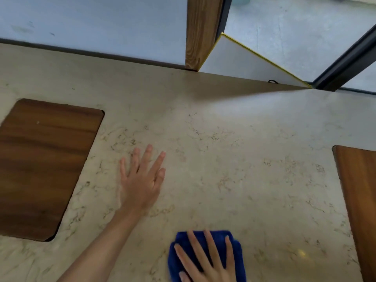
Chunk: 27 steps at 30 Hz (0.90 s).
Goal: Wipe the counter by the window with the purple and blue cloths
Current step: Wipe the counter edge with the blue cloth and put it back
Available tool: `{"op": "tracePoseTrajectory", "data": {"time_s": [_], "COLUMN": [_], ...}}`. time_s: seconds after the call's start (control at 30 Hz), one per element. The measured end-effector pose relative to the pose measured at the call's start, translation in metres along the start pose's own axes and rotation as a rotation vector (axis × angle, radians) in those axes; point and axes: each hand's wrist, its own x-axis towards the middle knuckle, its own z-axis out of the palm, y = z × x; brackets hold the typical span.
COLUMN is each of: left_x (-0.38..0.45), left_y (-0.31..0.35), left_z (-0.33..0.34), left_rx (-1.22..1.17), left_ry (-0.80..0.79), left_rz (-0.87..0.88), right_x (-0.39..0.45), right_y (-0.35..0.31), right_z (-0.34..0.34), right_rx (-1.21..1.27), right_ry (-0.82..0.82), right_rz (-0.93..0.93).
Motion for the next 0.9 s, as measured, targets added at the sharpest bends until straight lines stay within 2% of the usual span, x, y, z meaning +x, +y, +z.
{"op": "tracePoseTrajectory", "data": {"time_s": [0.1, 0.17, 0.23, 0.3, 0.57, 0.67, 0.8, 0.9], "left_x": [0.000, 0.001, 0.001, 0.001, 0.006, 0.004, 0.006, 0.004], "left_y": [-0.003, -0.005, -0.004, -0.004, -0.004, -0.003, -0.004, -0.005], "left_z": [0.001, 0.002, 0.004, 0.005, 0.002, 0.003, 0.003, 0.004], "left_rx": [0.027, 0.042, 0.051, 0.063, 0.016, 0.005, 0.007, 0.015], "left_ry": [0.026, 0.030, 0.044, 0.056, 0.051, 0.060, 0.055, 0.062], "left_rz": [0.016, 0.024, 0.031, 0.054, 0.045, 0.049, 0.040, 0.044], "right_x": [0.010, 0.040, 0.089, 0.150, 0.369, 0.423, 0.430, 0.370], "right_y": [-0.003, 0.001, 0.015, 0.037, 0.142, 0.168, 0.167, 0.137], "right_z": [-0.004, -0.014, -0.025, -0.035, -0.061, -0.065, -0.064, -0.058], "right_rx": [-0.043, 0.026, 0.123, 0.126, 0.138, 0.181, 0.168, 0.122], "right_ry": [0.009, 0.039, 0.038, 0.050, 0.057, 0.041, 0.070, 0.111], "right_rz": [-0.019, 0.092, 0.219, 0.265, 0.305, 0.303, 0.300, 0.305]}}
